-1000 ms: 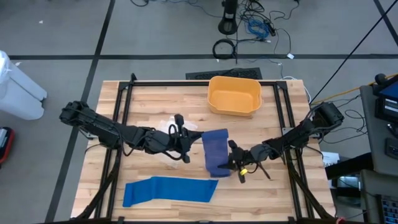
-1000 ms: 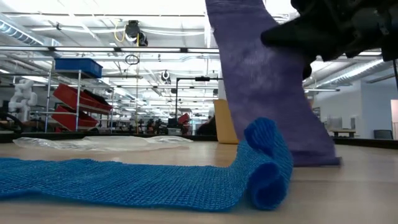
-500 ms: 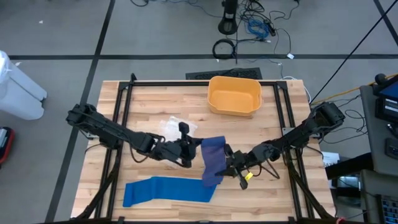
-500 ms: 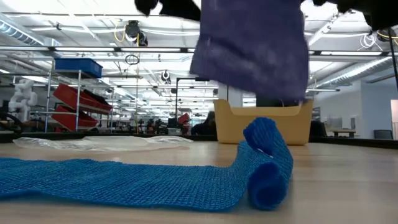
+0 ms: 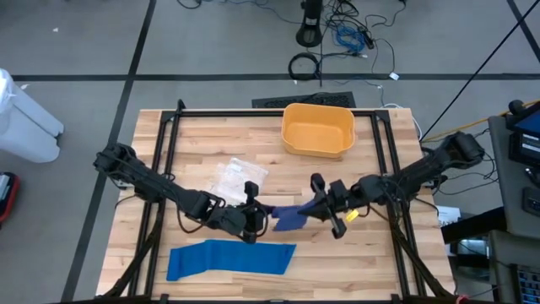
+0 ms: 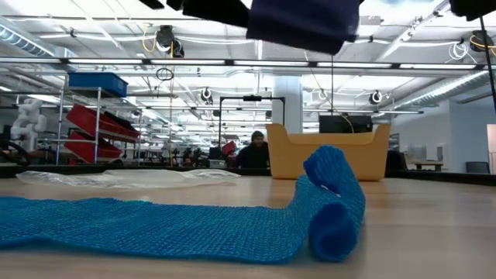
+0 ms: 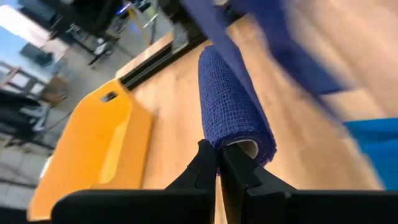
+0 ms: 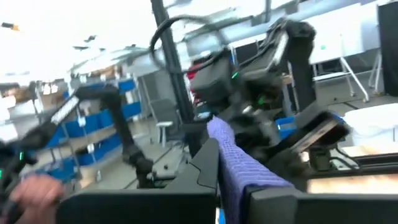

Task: Roll bandage
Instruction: Roll the dark blue bandage

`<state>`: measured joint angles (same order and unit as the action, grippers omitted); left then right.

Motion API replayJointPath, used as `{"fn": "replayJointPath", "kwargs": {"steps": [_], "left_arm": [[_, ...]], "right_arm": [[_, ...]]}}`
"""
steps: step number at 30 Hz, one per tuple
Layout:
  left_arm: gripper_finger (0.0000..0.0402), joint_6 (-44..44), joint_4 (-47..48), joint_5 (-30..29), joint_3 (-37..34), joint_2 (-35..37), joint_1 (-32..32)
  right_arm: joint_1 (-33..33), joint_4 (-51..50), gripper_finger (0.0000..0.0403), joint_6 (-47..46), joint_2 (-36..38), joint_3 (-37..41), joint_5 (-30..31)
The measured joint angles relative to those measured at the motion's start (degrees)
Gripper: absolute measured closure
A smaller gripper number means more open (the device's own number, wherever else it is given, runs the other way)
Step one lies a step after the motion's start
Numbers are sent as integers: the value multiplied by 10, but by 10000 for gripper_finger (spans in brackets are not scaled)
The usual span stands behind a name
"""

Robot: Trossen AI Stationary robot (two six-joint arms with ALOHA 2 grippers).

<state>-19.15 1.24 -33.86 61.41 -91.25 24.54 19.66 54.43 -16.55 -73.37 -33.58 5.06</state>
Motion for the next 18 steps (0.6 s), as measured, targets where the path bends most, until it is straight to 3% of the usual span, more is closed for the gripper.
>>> {"fn": "replayJointPath", "kwargs": {"steps": [11,18], "left_arm": [[396,-6,-34,34,0,-33,7],[396,-6,-39,35,0,-33,21]], "right_arm": [[-62,-3,403,-101,-6,0,13],[-69,-45,381,-145,-4,0,134]]}}
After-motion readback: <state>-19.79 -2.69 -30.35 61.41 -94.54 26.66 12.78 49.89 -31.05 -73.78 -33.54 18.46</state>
